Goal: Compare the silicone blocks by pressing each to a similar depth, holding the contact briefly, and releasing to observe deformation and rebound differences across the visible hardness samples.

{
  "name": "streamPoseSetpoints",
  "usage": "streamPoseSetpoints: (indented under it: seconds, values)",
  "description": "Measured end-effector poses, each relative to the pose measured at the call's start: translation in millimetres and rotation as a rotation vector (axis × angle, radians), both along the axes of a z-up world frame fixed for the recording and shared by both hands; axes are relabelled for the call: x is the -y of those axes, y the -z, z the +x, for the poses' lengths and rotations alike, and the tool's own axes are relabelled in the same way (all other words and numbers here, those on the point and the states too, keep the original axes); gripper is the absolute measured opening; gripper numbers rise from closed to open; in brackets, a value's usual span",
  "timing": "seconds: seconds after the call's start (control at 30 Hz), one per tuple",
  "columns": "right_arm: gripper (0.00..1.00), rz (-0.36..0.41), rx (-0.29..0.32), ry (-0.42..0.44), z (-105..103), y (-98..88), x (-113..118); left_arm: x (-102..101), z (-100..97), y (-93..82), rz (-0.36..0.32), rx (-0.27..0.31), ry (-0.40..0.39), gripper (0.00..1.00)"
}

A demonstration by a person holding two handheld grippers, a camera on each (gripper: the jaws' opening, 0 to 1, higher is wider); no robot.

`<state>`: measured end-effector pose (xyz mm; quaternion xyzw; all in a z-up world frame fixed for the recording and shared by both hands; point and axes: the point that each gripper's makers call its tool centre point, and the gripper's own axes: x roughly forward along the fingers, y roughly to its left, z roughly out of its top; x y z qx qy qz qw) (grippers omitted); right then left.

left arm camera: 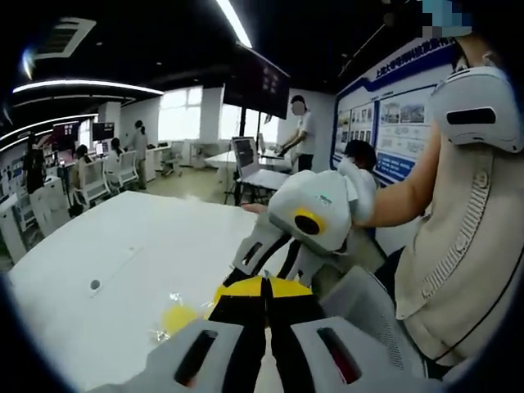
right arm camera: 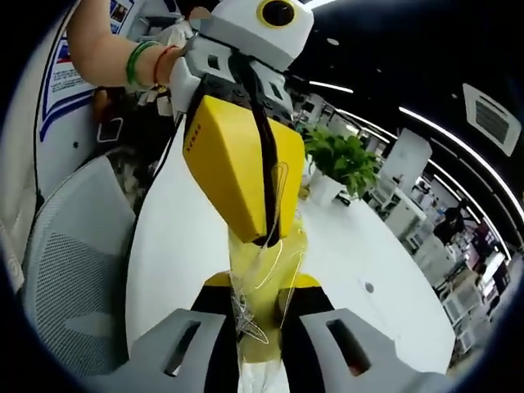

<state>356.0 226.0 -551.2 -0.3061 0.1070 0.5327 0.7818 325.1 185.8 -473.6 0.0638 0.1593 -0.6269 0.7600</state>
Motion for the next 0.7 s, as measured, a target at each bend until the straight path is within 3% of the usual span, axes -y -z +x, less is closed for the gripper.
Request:
streamPoseSetpoints:
  seconds: [0.07, 0.1, 0.7]
  values:
    - [0.07, -0.009, 0.032, 0.0, 1.9, 0.1, 0.5, 0.2, 0.8, 0.9, 0.001, 0.005, -0.004, 0.0]
    - [0.07, -0.006, -0.003, 0.005, 0.5, 1.6, 0.6, 0.4, 1.2, 1.6, 0.004, 0.008, -0.007, 0.0]
    - [0.08, 0.012, 0.001, 0.017, 1.6, 1.7, 2.0, 2.5, 1.2, 2.3, 0.008, 0.027, -0.012, 0.0]
